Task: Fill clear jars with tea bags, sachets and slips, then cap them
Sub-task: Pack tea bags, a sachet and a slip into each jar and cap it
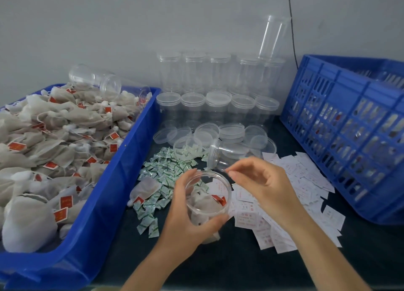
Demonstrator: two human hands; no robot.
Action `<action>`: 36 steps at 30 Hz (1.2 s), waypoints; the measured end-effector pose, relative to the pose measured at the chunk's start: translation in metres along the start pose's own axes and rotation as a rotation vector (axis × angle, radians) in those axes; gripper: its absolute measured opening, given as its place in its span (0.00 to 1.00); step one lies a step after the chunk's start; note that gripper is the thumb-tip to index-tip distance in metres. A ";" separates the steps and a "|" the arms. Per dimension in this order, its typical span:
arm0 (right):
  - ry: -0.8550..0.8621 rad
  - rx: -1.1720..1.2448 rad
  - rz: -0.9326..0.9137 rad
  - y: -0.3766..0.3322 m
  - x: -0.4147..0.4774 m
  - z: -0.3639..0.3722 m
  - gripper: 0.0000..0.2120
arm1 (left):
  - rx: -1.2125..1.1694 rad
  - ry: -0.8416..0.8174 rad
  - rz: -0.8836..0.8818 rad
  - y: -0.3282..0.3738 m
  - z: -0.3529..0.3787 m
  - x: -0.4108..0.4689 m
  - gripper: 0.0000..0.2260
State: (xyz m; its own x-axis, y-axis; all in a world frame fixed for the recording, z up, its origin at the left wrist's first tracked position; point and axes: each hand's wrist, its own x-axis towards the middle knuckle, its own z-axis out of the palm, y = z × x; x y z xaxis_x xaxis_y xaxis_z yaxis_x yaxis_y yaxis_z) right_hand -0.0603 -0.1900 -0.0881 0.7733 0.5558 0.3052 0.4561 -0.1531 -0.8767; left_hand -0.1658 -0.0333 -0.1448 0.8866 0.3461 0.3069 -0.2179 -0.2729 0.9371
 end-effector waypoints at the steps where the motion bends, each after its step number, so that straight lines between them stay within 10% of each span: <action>1: 0.039 -0.044 0.036 0.009 -0.009 0.000 0.04 | 0.006 -0.002 0.000 -0.001 0.000 0.000 0.40; 8: -0.298 -1.037 0.060 0.066 -0.077 0.026 0.36 | -0.001 -0.022 0.002 -0.001 0.000 0.000 0.40; 17: -0.209 -1.121 -0.296 0.072 -0.107 0.034 0.37 | 0.015 -0.012 -0.003 0.000 0.000 0.000 0.41; 25: -0.276 -0.889 -0.546 0.066 -0.118 0.023 0.26 | 0.001 -0.010 -0.012 0.002 0.001 0.000 0.40; 27: -0.140 -0.655 -0.504 0.055 -0.112 0.016 0.08 | -0.006 -0.009 -0.016 0.002 0.000 0.000 0.41; 33: 0.256 -0.178 -0.306 -0.005 -0.063 -0.001 0.07 | -0.022 0.000 -0.003 0.004 0.002 0.000 0.39; 36: 0.186 -0.129 -0.356 -0.022 -0.044 0.016 0.07 | -0.037 0.000 0.013 0.005 0.002 -0.001 0.38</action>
State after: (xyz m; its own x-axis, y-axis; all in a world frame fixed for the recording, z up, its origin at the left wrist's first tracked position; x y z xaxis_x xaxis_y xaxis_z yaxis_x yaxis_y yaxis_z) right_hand -0.1112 -0.1977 -0.0883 0.6185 0.4372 0.6529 0.7515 -0.0863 -0.6541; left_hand -0.1663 -0.0369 -0.1412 0.8836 0.3427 0.3190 -0.2441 -0.2442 0.9385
